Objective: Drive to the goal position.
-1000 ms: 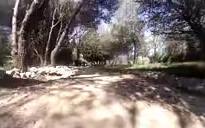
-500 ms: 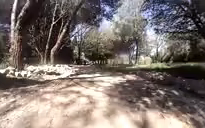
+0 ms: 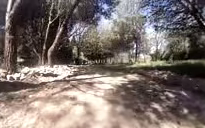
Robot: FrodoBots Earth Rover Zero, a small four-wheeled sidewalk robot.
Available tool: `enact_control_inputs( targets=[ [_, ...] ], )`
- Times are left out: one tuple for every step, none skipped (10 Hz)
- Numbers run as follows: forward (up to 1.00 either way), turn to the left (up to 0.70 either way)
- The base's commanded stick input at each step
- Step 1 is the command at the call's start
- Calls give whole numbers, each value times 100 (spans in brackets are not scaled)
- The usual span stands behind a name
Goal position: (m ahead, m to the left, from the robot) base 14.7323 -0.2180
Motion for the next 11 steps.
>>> enact_control_inputs(
  targets=[
    [70,0],
    [70,0],
    [70,0],
    [70,0],
    [70,0],
    [70,0],
    [70,0],
    [70,-9],
    [70,-22],
    [70,-35],
    [70,-16]
  ],
)
